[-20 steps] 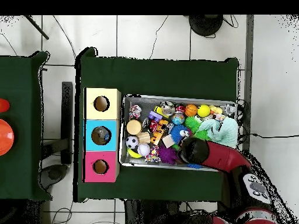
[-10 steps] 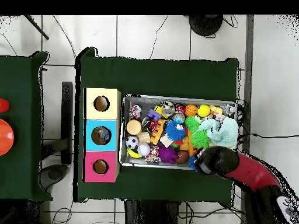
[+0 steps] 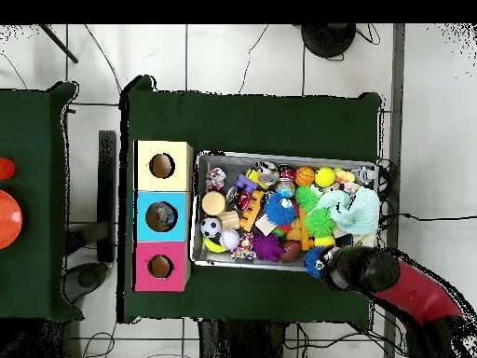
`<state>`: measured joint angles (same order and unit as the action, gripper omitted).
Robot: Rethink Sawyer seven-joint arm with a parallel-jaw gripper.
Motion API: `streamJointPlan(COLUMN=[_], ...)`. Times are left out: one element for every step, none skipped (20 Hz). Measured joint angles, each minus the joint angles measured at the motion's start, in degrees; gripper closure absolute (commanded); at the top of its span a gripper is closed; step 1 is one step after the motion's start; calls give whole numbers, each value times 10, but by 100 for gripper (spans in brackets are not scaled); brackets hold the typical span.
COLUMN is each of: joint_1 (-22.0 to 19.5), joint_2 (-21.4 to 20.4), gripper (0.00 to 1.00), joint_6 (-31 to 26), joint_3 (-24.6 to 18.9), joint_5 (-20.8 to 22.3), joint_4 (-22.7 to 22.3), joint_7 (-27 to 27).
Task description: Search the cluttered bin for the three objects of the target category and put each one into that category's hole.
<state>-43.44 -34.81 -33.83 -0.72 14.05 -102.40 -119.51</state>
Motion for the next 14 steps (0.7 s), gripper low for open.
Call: streamJointPlan(joint_1=[-1,-1,-1,-1,-2,-2,-3,-4,-4,-4,-4,-4,-4,-4], joint_2=[1,3,4,5,7,9,12,13,14,14,15,16,18,20], gripper=[0,0,0,0,0,0,0,0,0,0,0,0,0,0], joint_6=[0,1,2,4,8,11,19,22,26,29,35,40,45,51], joint_3=[0,0,0,0,-1,-2,-4,-5,-6,-7,-9,-10,-12,-13], joint_5=[2,6,8,10,14,16,18,19,19,19,19,19,19,19], joint_4=[0,0,0,0,0,0,0,0,0,0,0,0,1,1], joint_7=[0,0,0,0,0,0,0,0,0,0,0,0,0,0])
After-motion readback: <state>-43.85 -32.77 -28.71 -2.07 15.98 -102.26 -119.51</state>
